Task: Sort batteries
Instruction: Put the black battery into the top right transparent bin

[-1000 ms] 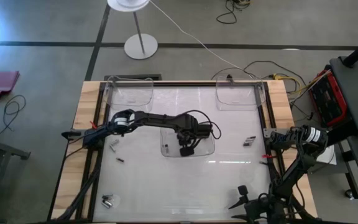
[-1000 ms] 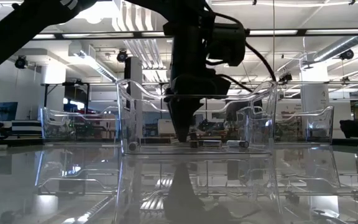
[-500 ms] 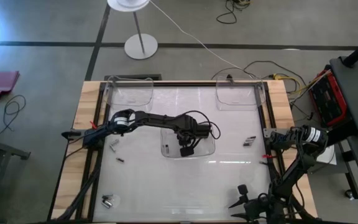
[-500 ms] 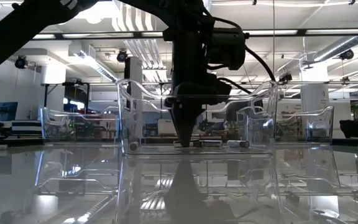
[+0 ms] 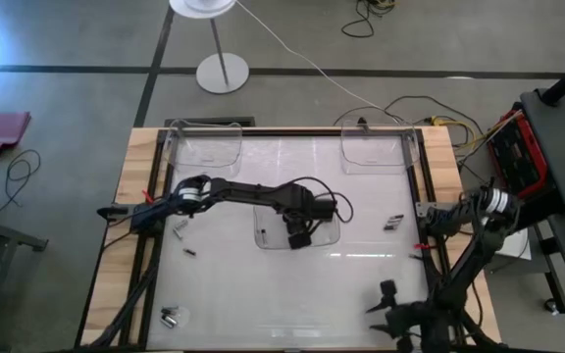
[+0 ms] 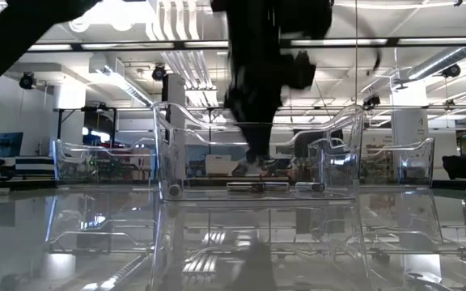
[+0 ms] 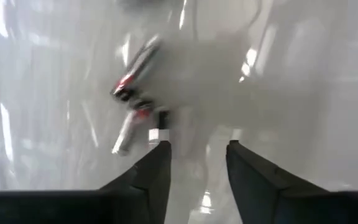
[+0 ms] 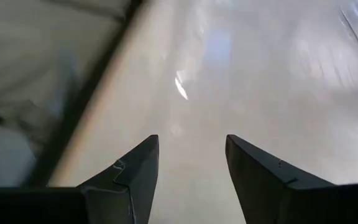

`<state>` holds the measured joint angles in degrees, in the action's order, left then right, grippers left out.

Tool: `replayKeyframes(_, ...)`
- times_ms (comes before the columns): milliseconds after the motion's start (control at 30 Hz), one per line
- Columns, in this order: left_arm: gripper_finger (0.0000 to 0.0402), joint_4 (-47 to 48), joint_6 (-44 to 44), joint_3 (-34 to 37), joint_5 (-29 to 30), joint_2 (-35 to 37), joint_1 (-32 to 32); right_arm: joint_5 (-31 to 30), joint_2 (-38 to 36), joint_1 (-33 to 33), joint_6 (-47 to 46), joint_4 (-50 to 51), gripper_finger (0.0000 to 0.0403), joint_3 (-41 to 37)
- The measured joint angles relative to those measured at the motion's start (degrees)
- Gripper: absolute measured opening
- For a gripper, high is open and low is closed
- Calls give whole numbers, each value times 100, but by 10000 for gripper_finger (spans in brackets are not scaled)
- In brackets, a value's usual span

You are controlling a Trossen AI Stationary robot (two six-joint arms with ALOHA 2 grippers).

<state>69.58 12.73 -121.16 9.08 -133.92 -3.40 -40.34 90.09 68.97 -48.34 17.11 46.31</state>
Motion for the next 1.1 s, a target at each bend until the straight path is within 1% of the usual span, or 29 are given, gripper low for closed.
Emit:
replayKeyframes(67,146,-10,-54,-167,215,195,-209,403,-294,-47,-867,1398,182,421)
replayKeyframes(100,148,-60,-74,-211,291,298,-316,664,-367,-81,-1216,1907,181,632)
replayKeyframes(167,150,-351,-161,-222,377,521,-509,1290,-401,-170,-1539,2579,177,1008)
replayKeyframes(233,150,-699,-243,-113,395,751,-688,1836,-291,-244,-1599,2790,171,1278)
replayKeyframes(300,150,-1038,-284,32,428,967,-840,2202,-118,-265,-1531,2771,166,1508)
replayKeyframes(367,150,-1298,-305,168,529,1188,-1000,2438,96,-264,-1482,2818,163,1730)
replayKeyframes(500,150,-1719,-302,738,616,1624,-1308,2605,607,-264,-1661,3201,164,2066)
replayKeyframes(600,148,-2019,-131,1449,702,2020,-1525,3095,988,-269,-1711,3440,169,2277)
replayKeyframes(667,145,-2322,59,2046,825,2358,-1658,3313,1170,-287,-1644,3696,173,2450)
replayKeyframes(800,137,-3534,206,3360,1178,3078,-1912,3391,1354,-317,-1689,4389,183,2856)
replayKeyframes(867,135,-4443,114,4071,1392,3396,-2017,3328,1376,-336,-1714,4648,187,2974)
replayKeyframes(933,135,-5613,-118,4819,1442,3660,-2080,3152,1376,-339,-1779,4734,189,2979)
replayKeyframes(1033,135,-7433,-444,5851,1306,3880,-2105,3138,1383,-339,-1791,4717,187,2910)
replayKeyframes(1100,135,-8132,-474,6390,1118,3909,-2105,3383,1385,-341,-1783,4711,182,2854)
